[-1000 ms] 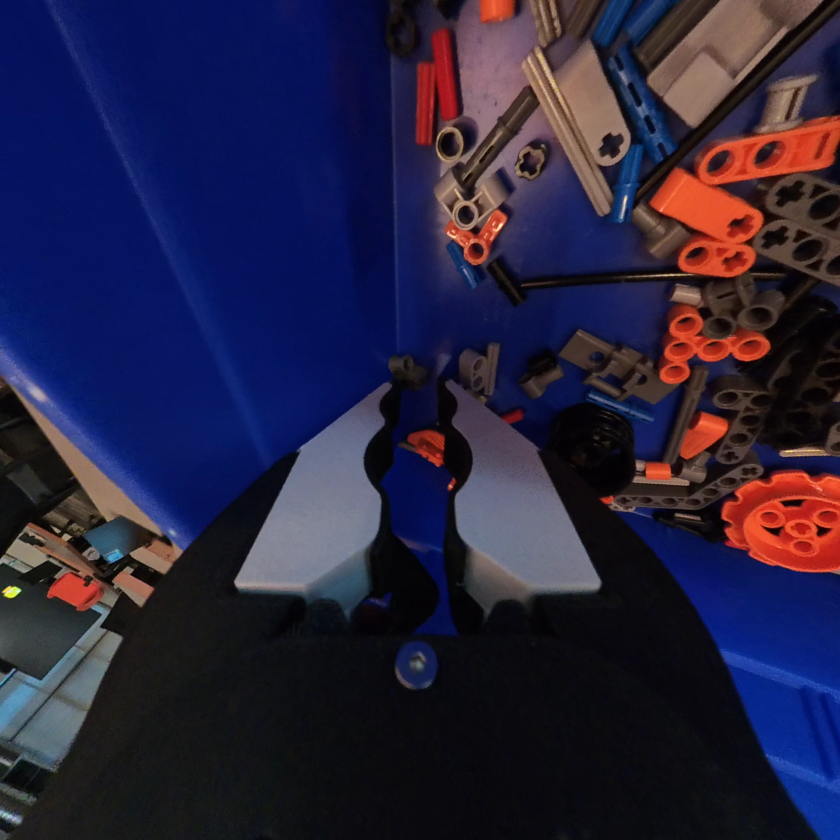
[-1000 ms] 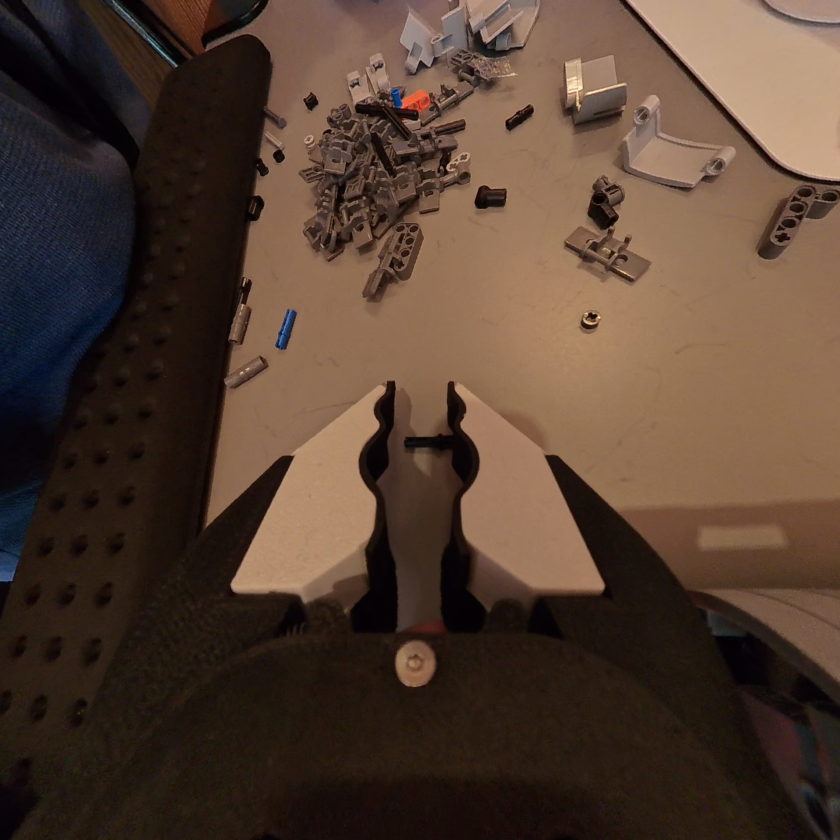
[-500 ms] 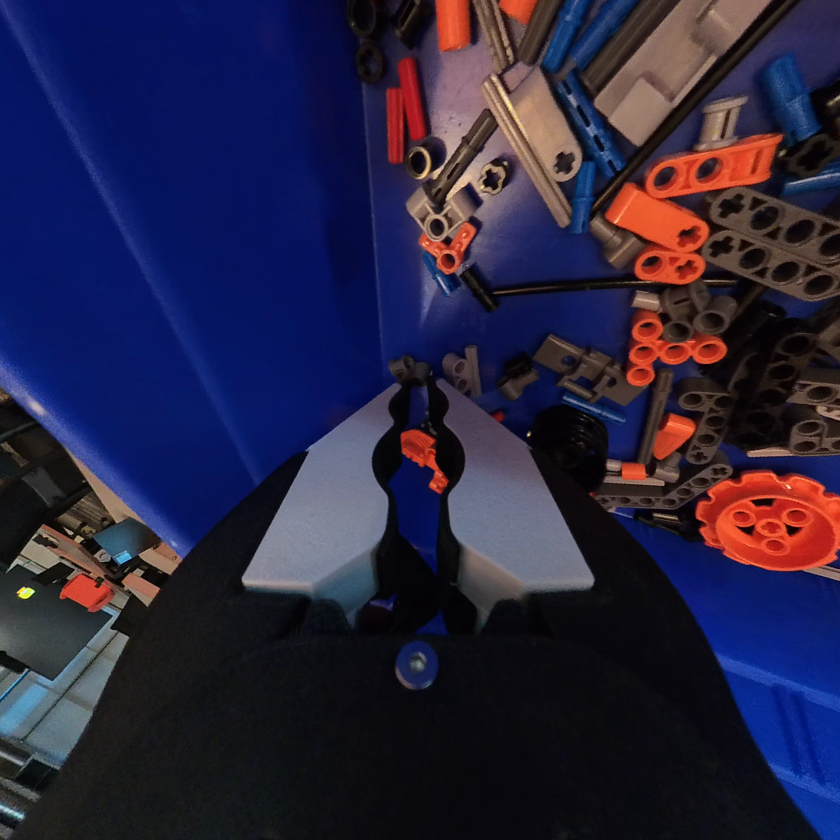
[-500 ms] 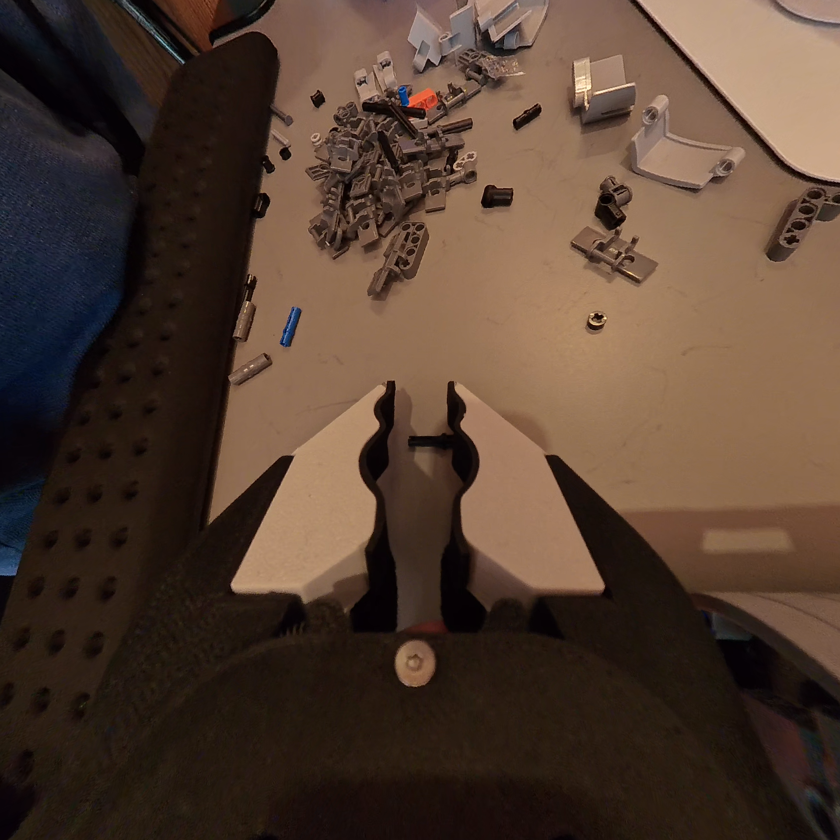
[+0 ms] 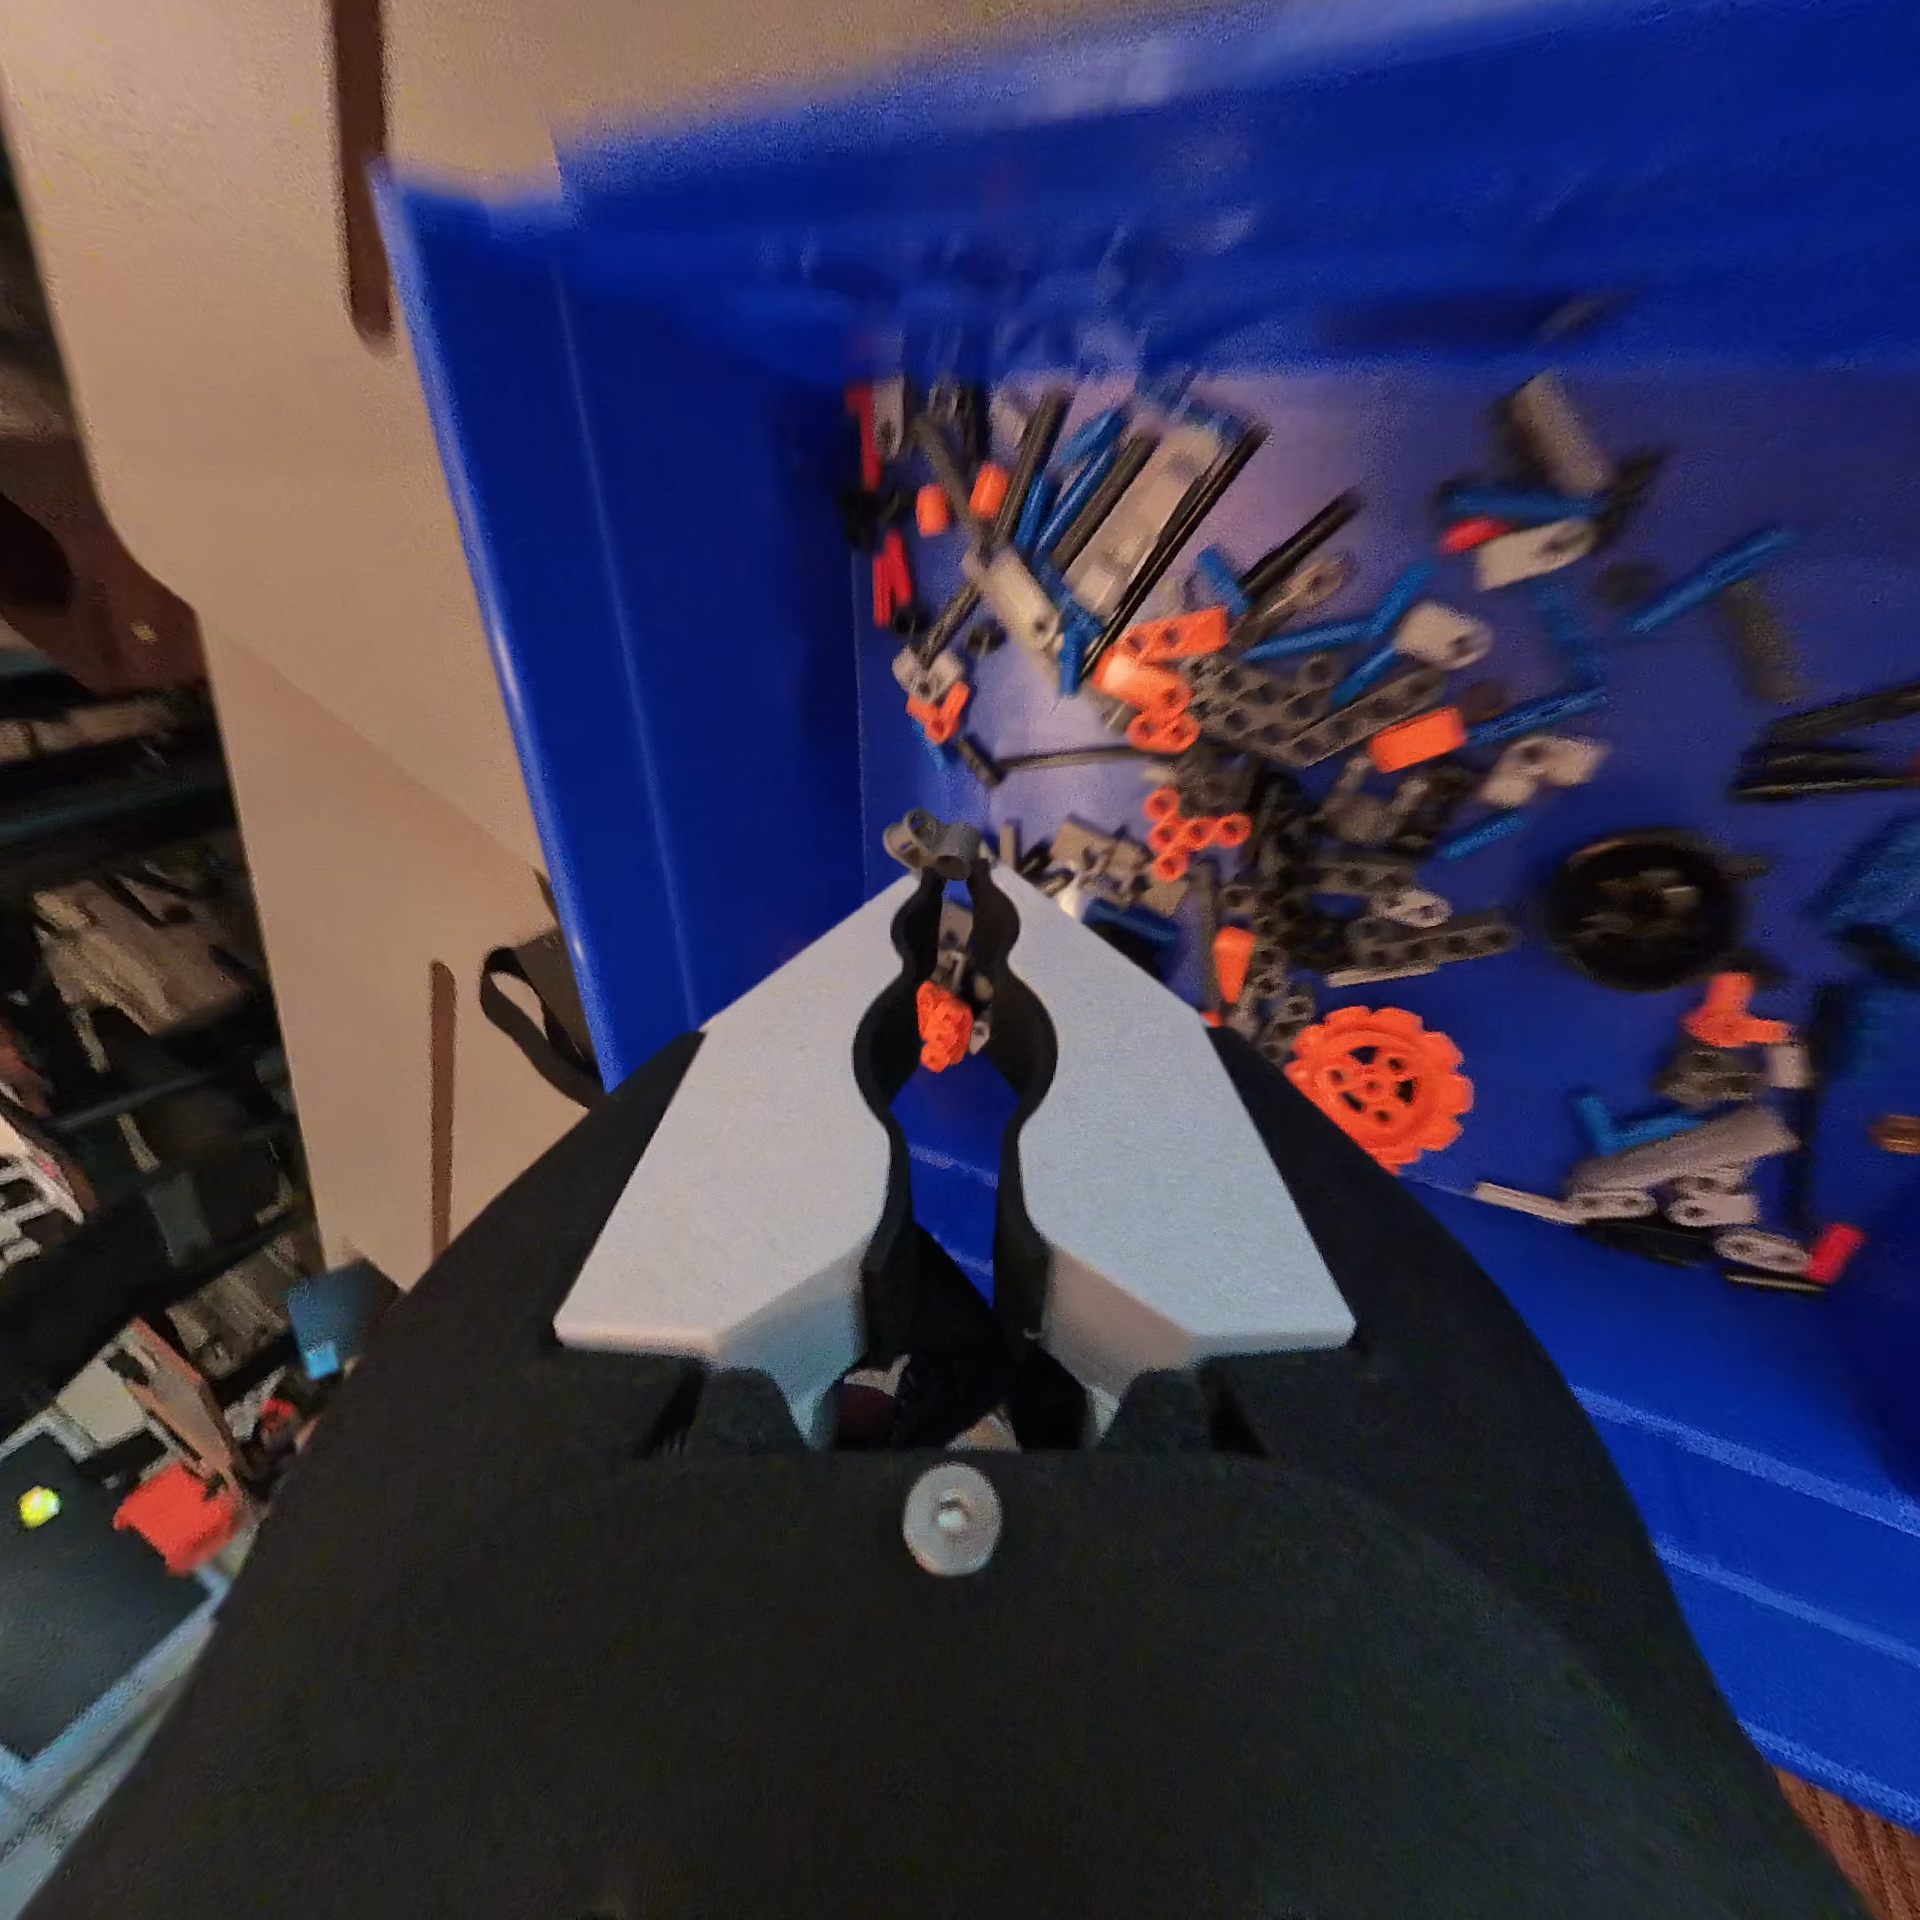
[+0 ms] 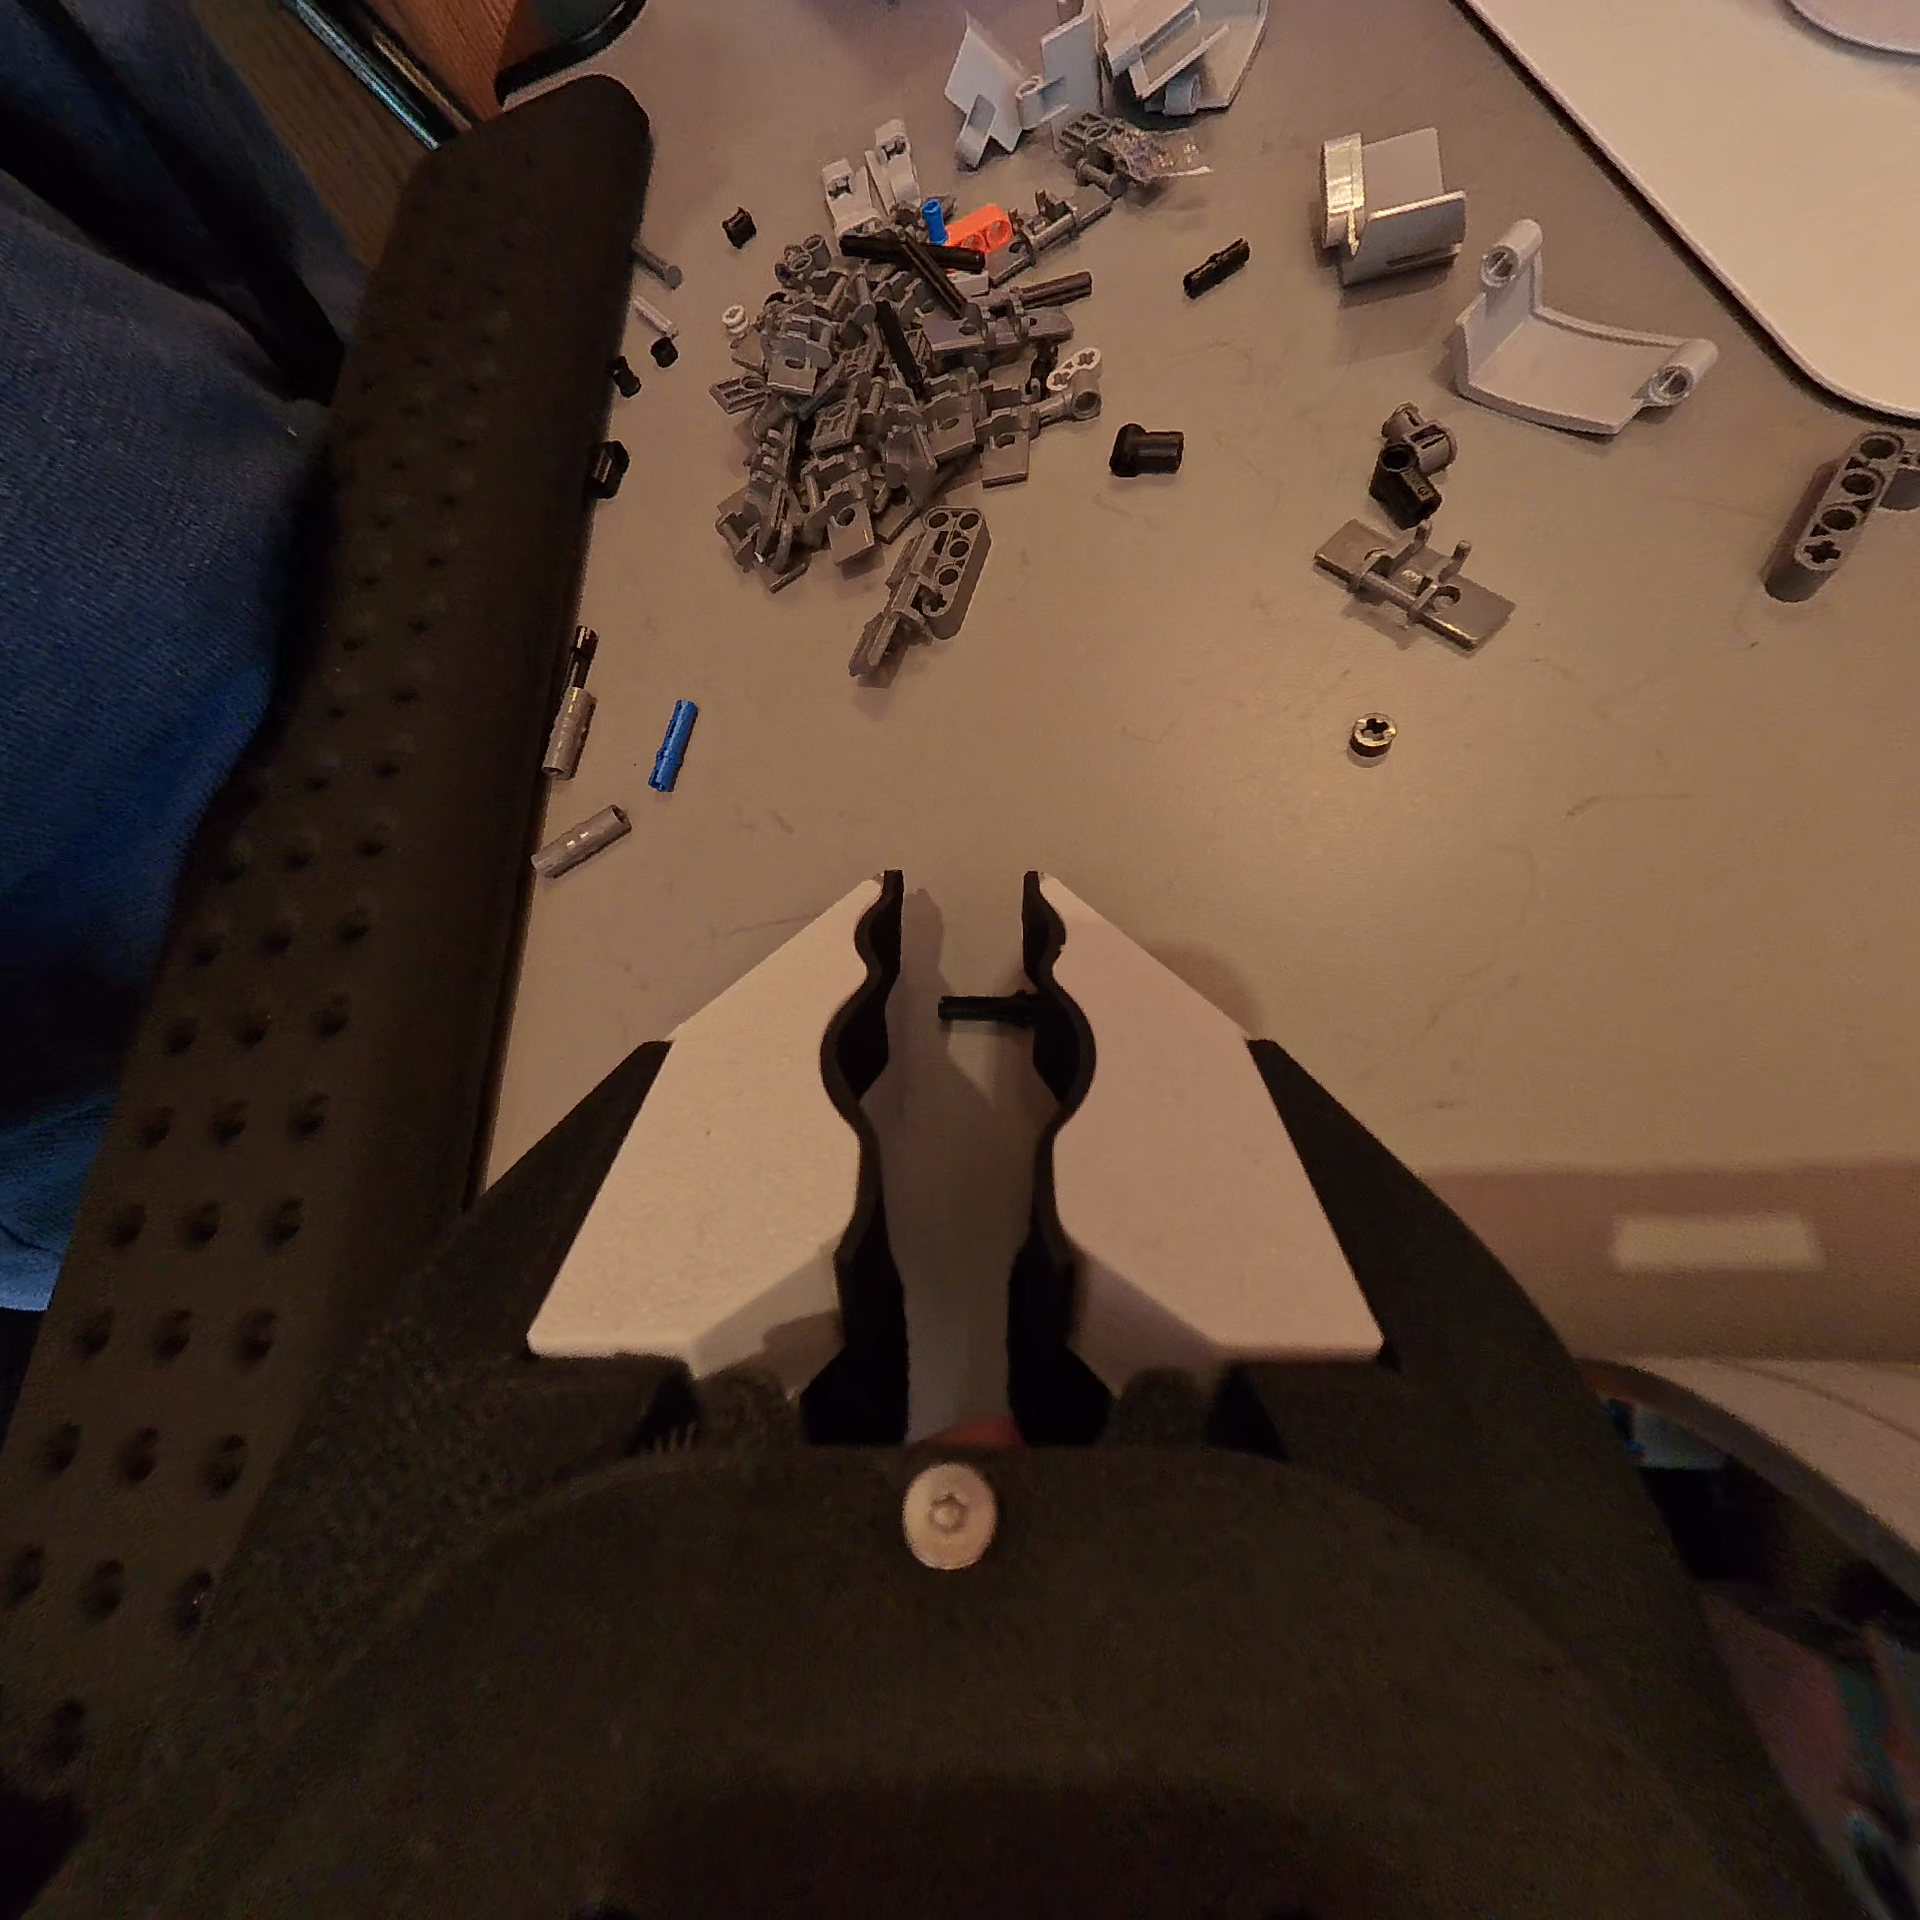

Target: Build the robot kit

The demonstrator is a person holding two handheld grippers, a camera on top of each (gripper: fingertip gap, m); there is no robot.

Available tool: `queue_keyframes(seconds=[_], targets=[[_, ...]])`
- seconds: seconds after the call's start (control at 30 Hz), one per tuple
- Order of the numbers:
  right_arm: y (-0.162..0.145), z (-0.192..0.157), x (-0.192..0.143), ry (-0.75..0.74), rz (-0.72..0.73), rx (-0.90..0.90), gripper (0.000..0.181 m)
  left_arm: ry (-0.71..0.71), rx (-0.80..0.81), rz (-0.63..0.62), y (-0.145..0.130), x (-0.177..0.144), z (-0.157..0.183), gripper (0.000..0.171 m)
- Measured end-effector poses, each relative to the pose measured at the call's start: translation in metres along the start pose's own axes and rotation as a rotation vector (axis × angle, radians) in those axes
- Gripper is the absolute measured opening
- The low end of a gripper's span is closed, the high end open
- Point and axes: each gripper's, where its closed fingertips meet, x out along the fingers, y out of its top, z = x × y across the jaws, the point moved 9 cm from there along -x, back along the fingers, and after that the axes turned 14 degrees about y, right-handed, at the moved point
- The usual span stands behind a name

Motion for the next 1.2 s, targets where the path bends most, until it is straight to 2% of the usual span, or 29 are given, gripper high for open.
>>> queue_keyframes(seconds=[0.13, 0.27, 0.37, 0.57, 0.8, 0.9, 1.07, 1.2], targets=[[0.000, 0.000, 0.001, -0.001, -0.006, -0.004, 0.021, 0.013, 0.045, 0.170, 0.041, -0.056, 0.027, 0.005], [-0.001, -0.001, 0.001, -0.002, -0.012, -0.012, 0.021, 0.022, 0.162, 0.290, 0.082, -0.095, 0.077, 0.000], [-0.001, -0.001, 0.001, 0.000, -0.016, -0.015, 0.021, -0.011, 0.249, 0.346, 0.110, -0.105, 0.118, 0.000], [-0.001, -0.003, 0.002, -0.004, -0.024, -0.029, 0.021, -0.100, 0.373, 0.433, 0.158, -0.100, 0.182, 0.000], [-0.002, -0.005, 0.002, 0.005, -0.027, -0.039, 0.021, -0.117, 0.447, 0.469, 0.183, -0.096, 0.219, 0.000], [-0.003, -0.006, 0.001, 0.009, -0.029, -0.040, 0.021, -0.118, 0.425, 0.488, 0.189, -0.094, 0.227, 0.002], [-0.004, -0.007, 0.000, 0.010, -0.027, -0.039, 0.021, -0.066, 0.358, 0.524, 0.192, -0.099, 0.225, 0.022], [-0.004, -0.006, 0.000, 0.005, -0.027, -0.036, 0.021, -0.051, 0.281, 0.539, 0.173, -0.112, 0.202, 0.022]])
